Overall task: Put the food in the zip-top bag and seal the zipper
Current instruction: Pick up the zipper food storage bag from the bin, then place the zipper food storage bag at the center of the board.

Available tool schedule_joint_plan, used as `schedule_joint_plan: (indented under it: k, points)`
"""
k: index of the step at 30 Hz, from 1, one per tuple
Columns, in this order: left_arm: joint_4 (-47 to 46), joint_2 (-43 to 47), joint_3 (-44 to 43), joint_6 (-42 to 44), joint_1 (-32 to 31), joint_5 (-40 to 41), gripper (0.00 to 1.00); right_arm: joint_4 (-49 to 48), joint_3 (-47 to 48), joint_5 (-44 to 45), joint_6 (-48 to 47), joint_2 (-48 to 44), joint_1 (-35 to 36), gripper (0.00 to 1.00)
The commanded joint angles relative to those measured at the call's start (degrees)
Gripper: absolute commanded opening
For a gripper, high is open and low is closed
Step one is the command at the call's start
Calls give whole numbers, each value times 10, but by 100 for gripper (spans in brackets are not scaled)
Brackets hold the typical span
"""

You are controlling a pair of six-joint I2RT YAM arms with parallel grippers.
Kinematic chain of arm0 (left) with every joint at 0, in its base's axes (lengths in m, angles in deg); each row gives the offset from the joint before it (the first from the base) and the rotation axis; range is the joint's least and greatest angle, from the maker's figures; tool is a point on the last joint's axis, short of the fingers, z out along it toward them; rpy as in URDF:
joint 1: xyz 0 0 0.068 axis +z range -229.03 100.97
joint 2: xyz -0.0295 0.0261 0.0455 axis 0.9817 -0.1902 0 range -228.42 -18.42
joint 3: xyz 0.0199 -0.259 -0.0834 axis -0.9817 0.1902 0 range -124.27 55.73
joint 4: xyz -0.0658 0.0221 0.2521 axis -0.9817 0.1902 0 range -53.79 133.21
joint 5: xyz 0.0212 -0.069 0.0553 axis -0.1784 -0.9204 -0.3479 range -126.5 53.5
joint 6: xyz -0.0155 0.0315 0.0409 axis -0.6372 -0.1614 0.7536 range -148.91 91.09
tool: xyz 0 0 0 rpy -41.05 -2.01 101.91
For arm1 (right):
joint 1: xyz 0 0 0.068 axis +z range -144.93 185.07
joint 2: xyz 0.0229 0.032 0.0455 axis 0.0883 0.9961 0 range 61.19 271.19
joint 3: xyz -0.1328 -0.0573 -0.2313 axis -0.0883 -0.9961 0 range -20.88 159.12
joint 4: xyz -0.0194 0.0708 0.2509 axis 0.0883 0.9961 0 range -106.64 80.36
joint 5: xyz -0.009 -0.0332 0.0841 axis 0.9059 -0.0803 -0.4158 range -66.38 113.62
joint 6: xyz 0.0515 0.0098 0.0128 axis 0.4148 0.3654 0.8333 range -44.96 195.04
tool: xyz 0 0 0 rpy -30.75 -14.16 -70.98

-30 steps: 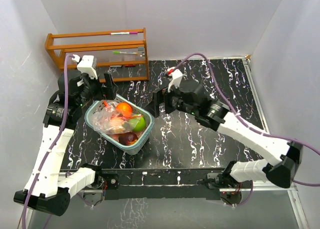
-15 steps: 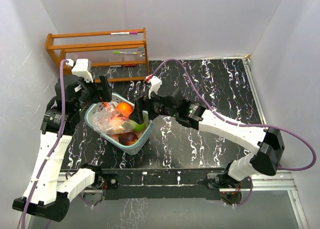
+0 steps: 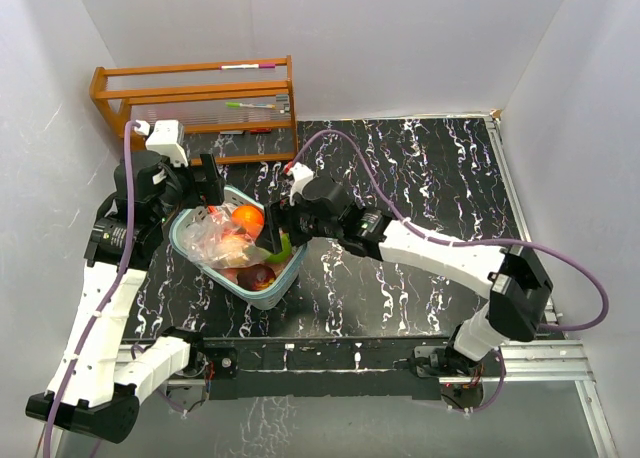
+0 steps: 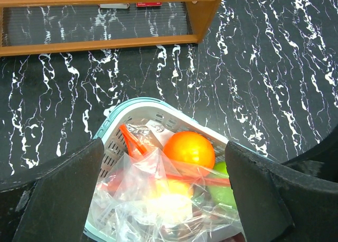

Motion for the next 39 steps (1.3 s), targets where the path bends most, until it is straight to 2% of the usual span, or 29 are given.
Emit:
schedule_joint_plan:
  k: [1,5,11,14,20,25,33,39]
  points:
    - [-2,12,2,-5,-3,7,97,-33,30,-1,2,22,2,85]
    - [-1,13,3,-6,-3,2,97,-38,29,-3,5,37,3,82]
    - [-1,16,8,-6,-5,3,97,-57,34,-23,8,48,5,68]
    - [-1,15,10,-6,-6,2,97,-59,35,-25,7,48,5,54]
    - [-1,14,8,-6,-6,3,97,-61,28,-21,3,23,5,16]
    - [5,13,0,-6,-6,16,97,-51,4,24,-6,-63,5,10]
    - [7,6,-16,-20,-6,39,97,9,-78,255,-18,-286,5,8]
    - [3,2,-17,-37,-7,29,97,109,-93,398,-46,-340,5,8]
